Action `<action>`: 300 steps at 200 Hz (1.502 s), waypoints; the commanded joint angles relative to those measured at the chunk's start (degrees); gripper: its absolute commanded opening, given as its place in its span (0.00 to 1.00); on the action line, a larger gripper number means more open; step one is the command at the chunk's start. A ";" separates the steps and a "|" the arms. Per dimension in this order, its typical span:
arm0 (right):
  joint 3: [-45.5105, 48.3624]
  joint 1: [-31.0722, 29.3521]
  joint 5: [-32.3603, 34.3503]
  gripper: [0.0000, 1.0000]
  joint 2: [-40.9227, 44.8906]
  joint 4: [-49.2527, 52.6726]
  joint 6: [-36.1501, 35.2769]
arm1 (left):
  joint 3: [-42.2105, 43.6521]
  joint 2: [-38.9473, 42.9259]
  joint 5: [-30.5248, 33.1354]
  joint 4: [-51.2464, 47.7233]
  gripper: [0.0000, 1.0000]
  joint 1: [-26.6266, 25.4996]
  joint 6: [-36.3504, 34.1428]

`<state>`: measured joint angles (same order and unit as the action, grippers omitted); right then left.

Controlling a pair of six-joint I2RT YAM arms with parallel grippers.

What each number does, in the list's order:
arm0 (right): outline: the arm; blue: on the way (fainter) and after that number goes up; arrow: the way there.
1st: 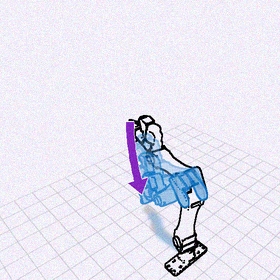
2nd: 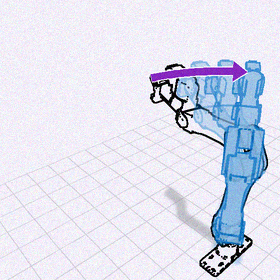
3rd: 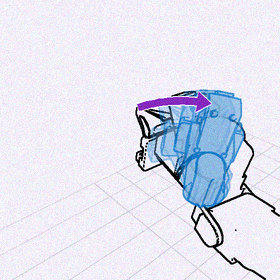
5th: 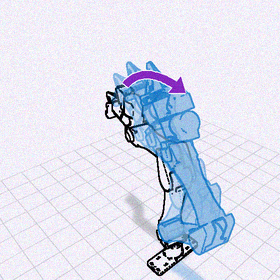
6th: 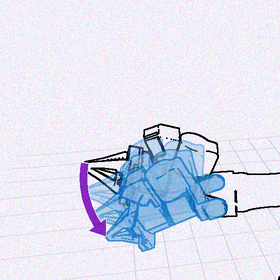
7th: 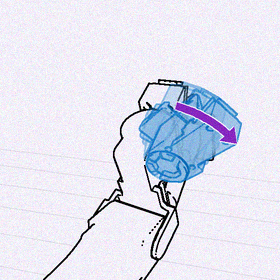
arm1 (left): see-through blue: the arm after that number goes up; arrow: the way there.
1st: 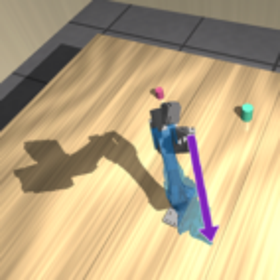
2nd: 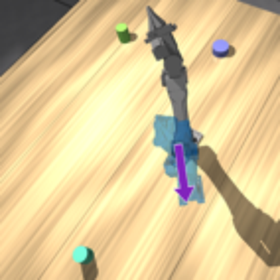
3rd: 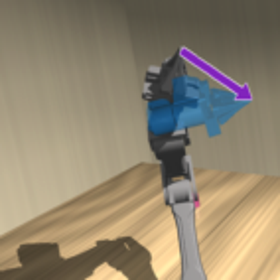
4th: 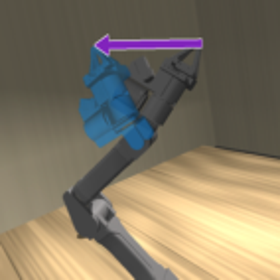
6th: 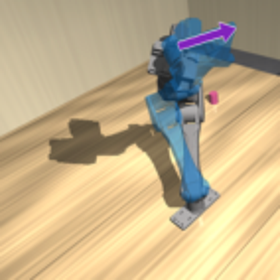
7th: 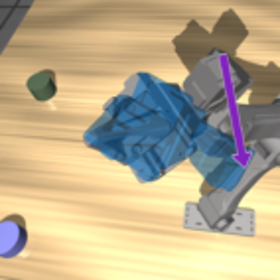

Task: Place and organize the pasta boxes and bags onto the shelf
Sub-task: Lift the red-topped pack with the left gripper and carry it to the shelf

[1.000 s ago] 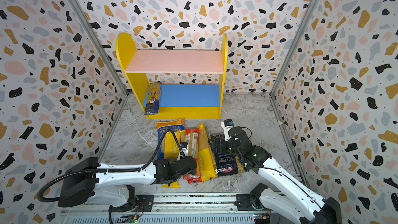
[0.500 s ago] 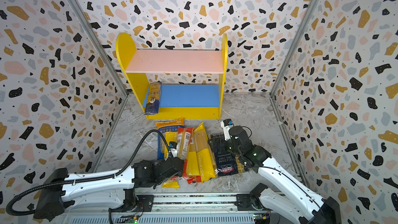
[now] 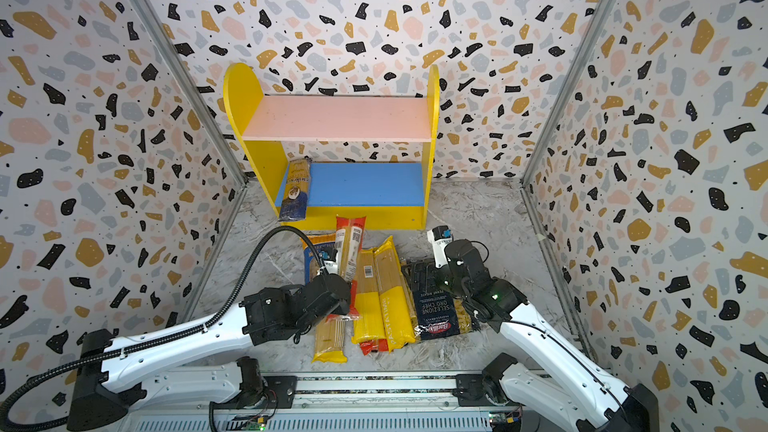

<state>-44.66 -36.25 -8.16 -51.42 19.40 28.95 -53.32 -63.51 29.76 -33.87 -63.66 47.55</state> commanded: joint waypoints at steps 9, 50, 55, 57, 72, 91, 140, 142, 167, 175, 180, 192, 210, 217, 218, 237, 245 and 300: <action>-2.44 1.43 -1.34 0.99 1.43 1.09 -1.15 | -6.86 -1.45 5.08 2.94 0.01 2.38 -6.23; -2.88 3.12 -3.14 0.99 1.19 0.90 -1.56 | -10.73 -3.26 3.37 2.75 0.00 10.65 -11.45; -2.98 3.36 -3.46 0.99 1.15 0.83 -1.61 | -11.23 -3.60 3.01 2.75 0.00 11.83 -12.29; -3.04 3.44 -3.51 0.99 1.06 0.82 -1.61 | -11.44 -3.74 2.91 2.75 0.00 12.38 -12.61; -3.40 4.13 -4.28 0.99 0.84 0.69 -1.88 | -13.53 -5.27 2.50 2.82 0.00 15.60 -15.05; -3.75 5.31 -5.38 0.99 0.32 0.41 -2.23 | -16.48 -8.10 2.25 2.99 0.00 18.81 -18.07; -4.03 9.19 -9.40 0.99 -0.70 -0.23 -3.08 | -22.83 -16.53 2.10 5.16 0.00 25.35 -24.10; -4.03 9.36 -9.52 0.99 -0.74 -0.24 -3.10 | -22.98 -16.80 2.07 5.27 0.00 25.58 -24.33; -3.51 10.71 -11.46 0.99 -0.78 -0.92 -3.18 | -24.58 -19.25 0.66 7.12 0.00 28.76 -26.25; -3.31 11.12 -12.07 0.99 -0.92 -1.21 -3.16 | -25.10 -20.05 0.97 7.56 0.00 29.51 -26.81; -3.17 11.20 -12.45 0.99 -1.03 -1.40 -3.14 | -25.44 -20.53 1.26 7.94 0.00 30.04 -27.23; -3.15 11.51 -13.06 0.99 -1.25 -1.64 -3.25 | -26.17 -21.81 1.19 8.38 0.00 31.20 -28.03; -3.23 11.96 -13.64 0.99 -1.86 -1.90 -3.47 | -27.41 -23.62 0.50 8.98 0.00 32.83 -28.83; -3.31 12.26 -13.80 0.99 -2.06 -1.96 -3.54 | -27.96 -24.25 0.35 9.24 0.00 33.30 -29.18; -3.32 12.26 -13.80 0.99 -2.13 -1.98 -3.59 | -28.01 -24.28 0.32 9.29 0.00 33.36 -29.22; -3.46 12.98 -14.48 0.99 -2.77 -2.23 -3.88 | -29.12 -25.88 0.35 9.80 0.00 34.49 -30.16; -3.50 13.29 -14.83 0.99 -3.11 -2.30 -4.04 | -29.74 -26.59 0.13 9.91 0.00 35.01 -30.52; -3.93 14.85 -16.32 0.99 -4.99 -2.88 -4.41 | -35.48 -31.59 -1.27 10.97 0.00 38.34 -33.46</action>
<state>-46.37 -21.96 -23.18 -56.38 17.47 25.43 -82.96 -95.09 26.81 -31.81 -26.68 16.49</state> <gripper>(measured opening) 0.992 0.256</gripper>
